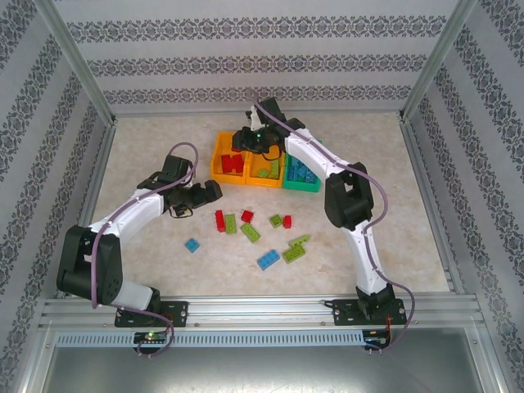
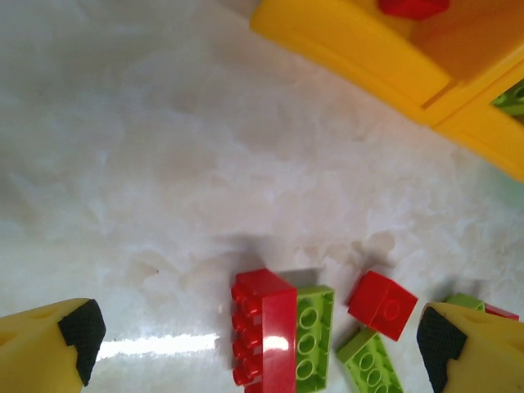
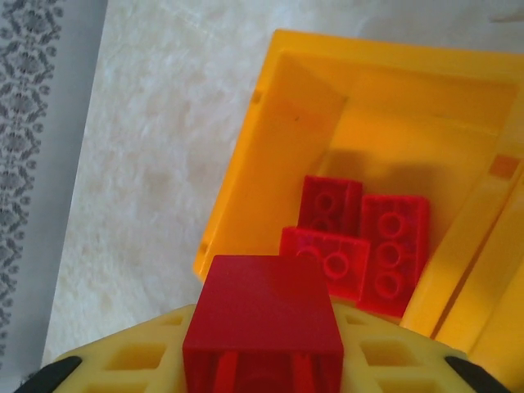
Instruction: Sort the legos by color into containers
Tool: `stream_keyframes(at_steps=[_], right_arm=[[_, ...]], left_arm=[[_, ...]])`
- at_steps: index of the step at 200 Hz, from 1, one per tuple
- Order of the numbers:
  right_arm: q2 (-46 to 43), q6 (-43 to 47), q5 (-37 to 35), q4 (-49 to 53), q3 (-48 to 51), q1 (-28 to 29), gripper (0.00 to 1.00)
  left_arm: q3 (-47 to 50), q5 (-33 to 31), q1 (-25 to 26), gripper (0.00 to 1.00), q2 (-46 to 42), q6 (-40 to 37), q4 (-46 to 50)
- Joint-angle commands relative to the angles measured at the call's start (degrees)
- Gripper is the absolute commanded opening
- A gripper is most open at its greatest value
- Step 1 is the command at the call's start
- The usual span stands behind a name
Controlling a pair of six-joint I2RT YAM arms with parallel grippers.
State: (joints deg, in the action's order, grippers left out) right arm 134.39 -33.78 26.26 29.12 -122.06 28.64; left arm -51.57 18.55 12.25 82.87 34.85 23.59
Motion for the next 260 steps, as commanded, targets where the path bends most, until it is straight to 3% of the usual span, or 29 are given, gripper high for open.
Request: stream_keyframes(at_steps=[1,59,76,104,145,185,216,260], right_arm=[[3.64,-4.90,1.22,2.51,-5.21,-0.50,0.37],[7.52,-7.29,2.17,2.25,-9.02,-1.05,0.50],[7.28,-7.14,2.43,2.34,-8.99,-1.13,0.59],[3.81,-5.29,1.88,1.91,-6.62,-1.05,0.62],[-5.07,-1.56,-2.32,0.96,3.06,-1.13,0.65],[-13.51,1.24,-6.24,-0.11,14.01,-1.73,0.67],[-18.69,2.68,-8.40,-0.30,21.04,-2.62,0.67],[-25.44,4.82,-11.79,-1.00,31.07,-2.98,0.68]], left_arm=[[1.23,2.39,0.11,1.00,-1.48,2.34,0.17],[2.20,5.21,2.70,0.92,1.35,4.62,1.72],[2.16,5.82,3.42,0.90,2.70,5.43,1.89],[1.58,6.33,4.44,0.86,4.73,6.59,2.14],[0.20,5.65,5.57,0.80,7.43,7.78,3.99],[-1.44,3.09,6.80,0.67,9.49,7.36,5.91],[-3.34,1.53,7.72,0.50,11.50,6.70,6.83],[-4.65,-0.37,7.82,0.38,12.38,5.42,8.13]])
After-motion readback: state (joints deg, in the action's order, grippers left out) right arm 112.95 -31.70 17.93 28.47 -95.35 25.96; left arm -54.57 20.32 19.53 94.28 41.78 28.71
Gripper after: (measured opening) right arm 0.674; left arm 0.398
